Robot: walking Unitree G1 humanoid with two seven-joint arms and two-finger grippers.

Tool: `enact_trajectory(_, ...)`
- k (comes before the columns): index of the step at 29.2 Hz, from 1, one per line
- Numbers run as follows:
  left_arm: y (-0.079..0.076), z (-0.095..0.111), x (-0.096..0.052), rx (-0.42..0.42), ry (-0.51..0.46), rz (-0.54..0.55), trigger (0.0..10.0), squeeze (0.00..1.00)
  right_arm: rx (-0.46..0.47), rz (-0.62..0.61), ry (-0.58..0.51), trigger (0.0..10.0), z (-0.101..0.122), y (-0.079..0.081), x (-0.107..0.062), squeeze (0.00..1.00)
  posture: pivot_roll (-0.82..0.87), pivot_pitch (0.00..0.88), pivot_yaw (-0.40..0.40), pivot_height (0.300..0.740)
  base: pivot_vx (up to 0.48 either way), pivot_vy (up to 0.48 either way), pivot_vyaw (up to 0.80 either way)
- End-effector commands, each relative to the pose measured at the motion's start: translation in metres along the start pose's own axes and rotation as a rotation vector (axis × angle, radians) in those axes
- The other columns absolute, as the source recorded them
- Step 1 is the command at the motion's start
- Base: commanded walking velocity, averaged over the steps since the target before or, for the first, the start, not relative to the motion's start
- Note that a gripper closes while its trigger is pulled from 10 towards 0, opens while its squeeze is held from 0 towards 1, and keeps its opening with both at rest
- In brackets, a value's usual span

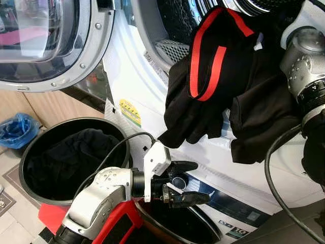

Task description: Clothes washing

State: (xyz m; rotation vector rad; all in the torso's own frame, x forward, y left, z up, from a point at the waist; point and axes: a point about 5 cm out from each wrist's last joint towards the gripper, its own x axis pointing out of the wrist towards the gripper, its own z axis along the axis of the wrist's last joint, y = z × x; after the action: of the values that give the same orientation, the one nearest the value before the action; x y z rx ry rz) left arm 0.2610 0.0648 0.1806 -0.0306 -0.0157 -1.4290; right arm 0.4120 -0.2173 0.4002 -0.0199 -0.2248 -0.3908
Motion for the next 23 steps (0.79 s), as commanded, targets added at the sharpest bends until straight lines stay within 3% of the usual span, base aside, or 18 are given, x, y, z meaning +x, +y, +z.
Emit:
enact_trajectory(1, 0.003, 0.004, 0.001, 0.031, -0.008, 0.016, 10.0, 0.0, -0.043, -0.069, 0.064, 10.0, -0.023, -0.016, 0.002, 0.0, 0.1, 0.13, -0.085, 0.74, 0.0, 0.0, 0.0)
enact_trajectory(4, 0.003, 0.005, 0.001, 0.033, -0.012, 0.015, 10.0, 0.0, -0.016, -0.066, 0.079, 10.0, -0.027, -0.017, 0.002, 0.0, 0.11, 0.125, -0.086, 0.74, 0.0, 0.0, 0.0)
enact_trajectory(9, 0.001, 0.004, 0.002, 0.028, -0.014, -0.001, 10.0, 0.0, -0.015, 0.193, 0.067, 10.0, -0.026, 0.022, -0.004, 0.0, 0.1, 0.118, -0.082, 0.74, 0.0, 0.0, 0.0)
enact_trajectory(12, 0.001, 0.004, 0.003, 0.028, -0.016, -0.004, 10.0, 0.0, -0.046, 0.274, 0.065, 10.0, -0.027, 0.035, -0.008, 0.0, 0.1, 0.12, -0.08, 0.74, 0.0, 0.0, 0.0)
enact_trajectory(14, 0.0, 0.005, 0.003, 0.021, -0.021, -0.013, 10.0, 0.0, -0.119, 0.369, 0.059, 10.0, -0.029, 0.048, -0.012, 0.0, 0.1, 0.126, -0.081, 0.74, 0.0, 0.0, 0.0)
enact_trajectory(16, 0.0, 0.005, 0.003, 0.023, -0.021, -0.012, 10.0, 0.0, -0.12, 0.382, 0.062, 10.0, -0.03, 0.049, -0.012, 0.0, 0.1, 0.126, -0.081, 0.74, 0.0, 0.0, 0.0)
enact_trajectory(21, -0.002, 0.004, 0.003, 0.012, -0.021, -0.02, 10.0, 0.0, -0.342, 0.607, 0.005, 10.0, -0.027, 0.074, -0.023, 0.0, 0.09, 0.138, -0.083, 0.74, 0.0, 0.0, 0.0)
enact_trajectory(23, -0.002, 0.005, 0.003, 0.01, -0.021, -0.022, 10.0, 0.0, -0.406, 0.636, -0.018, 10.0, -0.023, 0.077, -0.024, 0.0, 0.08, 0.139, -0.081, 0.74, 0.0, 0.0, 0.0)
